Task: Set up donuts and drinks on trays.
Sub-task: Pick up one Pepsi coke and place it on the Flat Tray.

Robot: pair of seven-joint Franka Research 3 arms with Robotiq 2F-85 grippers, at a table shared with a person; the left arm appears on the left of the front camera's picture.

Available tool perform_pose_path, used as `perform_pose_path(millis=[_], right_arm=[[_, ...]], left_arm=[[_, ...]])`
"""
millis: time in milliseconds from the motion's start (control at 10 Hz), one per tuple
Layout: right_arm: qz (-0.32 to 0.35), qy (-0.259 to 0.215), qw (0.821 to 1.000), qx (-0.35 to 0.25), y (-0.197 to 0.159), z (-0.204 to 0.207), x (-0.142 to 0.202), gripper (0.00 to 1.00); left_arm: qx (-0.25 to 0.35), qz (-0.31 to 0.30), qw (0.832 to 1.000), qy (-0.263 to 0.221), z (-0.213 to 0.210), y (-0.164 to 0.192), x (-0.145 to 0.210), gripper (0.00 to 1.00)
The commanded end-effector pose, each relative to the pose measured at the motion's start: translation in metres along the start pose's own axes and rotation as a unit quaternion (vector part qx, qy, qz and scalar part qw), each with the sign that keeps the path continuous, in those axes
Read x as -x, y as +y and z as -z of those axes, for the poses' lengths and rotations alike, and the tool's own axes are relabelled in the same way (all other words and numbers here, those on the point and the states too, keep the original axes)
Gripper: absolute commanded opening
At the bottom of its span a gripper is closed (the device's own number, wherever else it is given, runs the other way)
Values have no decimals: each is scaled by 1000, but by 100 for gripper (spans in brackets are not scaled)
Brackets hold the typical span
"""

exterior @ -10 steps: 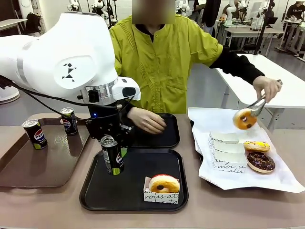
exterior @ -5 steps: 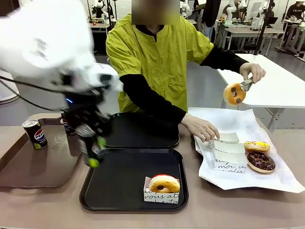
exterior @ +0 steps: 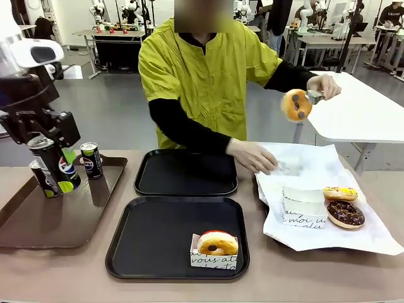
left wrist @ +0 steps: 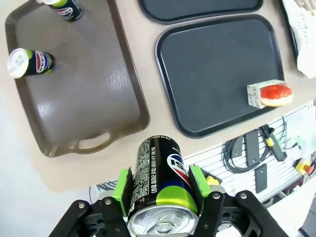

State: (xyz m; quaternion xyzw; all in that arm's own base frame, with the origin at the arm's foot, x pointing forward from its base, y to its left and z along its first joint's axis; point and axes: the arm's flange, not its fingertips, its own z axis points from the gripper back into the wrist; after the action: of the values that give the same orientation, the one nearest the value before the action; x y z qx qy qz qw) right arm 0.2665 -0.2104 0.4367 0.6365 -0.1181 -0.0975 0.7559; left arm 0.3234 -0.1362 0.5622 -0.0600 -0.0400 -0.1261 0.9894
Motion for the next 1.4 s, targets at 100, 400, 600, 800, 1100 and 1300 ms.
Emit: perform_pose_path(millis=[100, 400, 600, 800, 1100, 1300], right_arm=[[-5, -4, 1000, -10, 0, 2, 0, 100], [-5, -4, 1000, -10, 0, 2, 0, 100], [-5, -4, 1000, -10, 0, 2, 0, 100], [-5, -4, 1000, -10, 0, 2, 0, 100], [-5, -4, 1000, -10, 0, 2, 0, 100], [-5, -4, 1000, -10, 0, 2, 0, 100]], left_arm=[[-1, 4, 1000, -4, -13, 0, 11, 59], [-1, 4, 1000, -4, -13, 0, 11, 59], [-1, 4, 1000, -4, -13, 0, 11, 59], [6, -3, 1000, -4, 7, -21, -3, 59], [-23, 15, 1000, -12, 55, -71, -28, 59], [-12, 40, 999, -15, 86, -96, -47, 59]])
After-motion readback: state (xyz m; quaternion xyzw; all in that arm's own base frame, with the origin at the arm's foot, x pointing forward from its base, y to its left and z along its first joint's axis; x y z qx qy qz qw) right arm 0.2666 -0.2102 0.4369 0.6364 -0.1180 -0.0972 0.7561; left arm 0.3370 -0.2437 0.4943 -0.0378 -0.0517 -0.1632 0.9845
